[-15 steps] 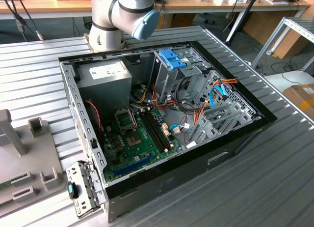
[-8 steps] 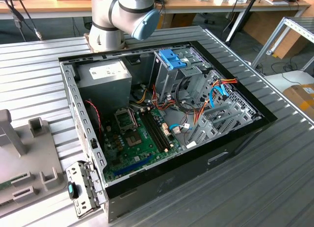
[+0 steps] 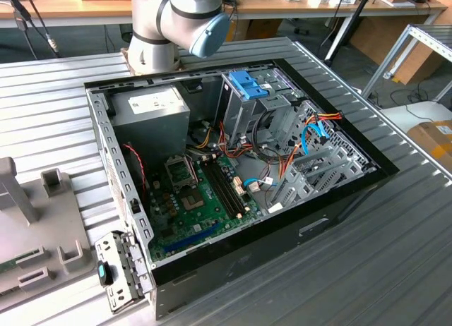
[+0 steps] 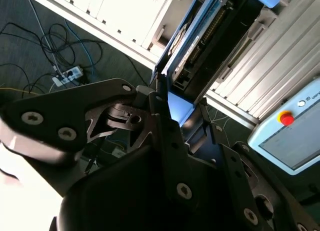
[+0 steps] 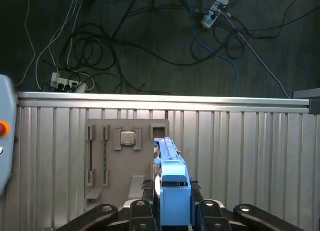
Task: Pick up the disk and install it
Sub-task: 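Pick up the disk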
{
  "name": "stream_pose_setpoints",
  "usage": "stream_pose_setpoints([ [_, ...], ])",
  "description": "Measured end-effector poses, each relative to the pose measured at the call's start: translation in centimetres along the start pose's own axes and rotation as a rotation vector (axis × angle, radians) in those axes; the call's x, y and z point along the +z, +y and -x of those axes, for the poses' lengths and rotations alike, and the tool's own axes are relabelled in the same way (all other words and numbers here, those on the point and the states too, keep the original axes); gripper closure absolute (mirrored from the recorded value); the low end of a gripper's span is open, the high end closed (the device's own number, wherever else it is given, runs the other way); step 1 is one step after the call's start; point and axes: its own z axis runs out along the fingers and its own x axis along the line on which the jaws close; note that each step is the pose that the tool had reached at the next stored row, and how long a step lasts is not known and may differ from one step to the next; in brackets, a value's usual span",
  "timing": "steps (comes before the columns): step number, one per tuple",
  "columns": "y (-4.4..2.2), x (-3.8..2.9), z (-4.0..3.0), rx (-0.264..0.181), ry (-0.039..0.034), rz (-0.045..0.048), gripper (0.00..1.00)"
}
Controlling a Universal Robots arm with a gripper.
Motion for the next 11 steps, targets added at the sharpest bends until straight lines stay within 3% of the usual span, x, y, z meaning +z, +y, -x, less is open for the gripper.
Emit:
stream_pose_setpoints([
  [11, 0.01, -0.06, 0.0, 0.0, -0.0002, -0.0003, 0.64],
])
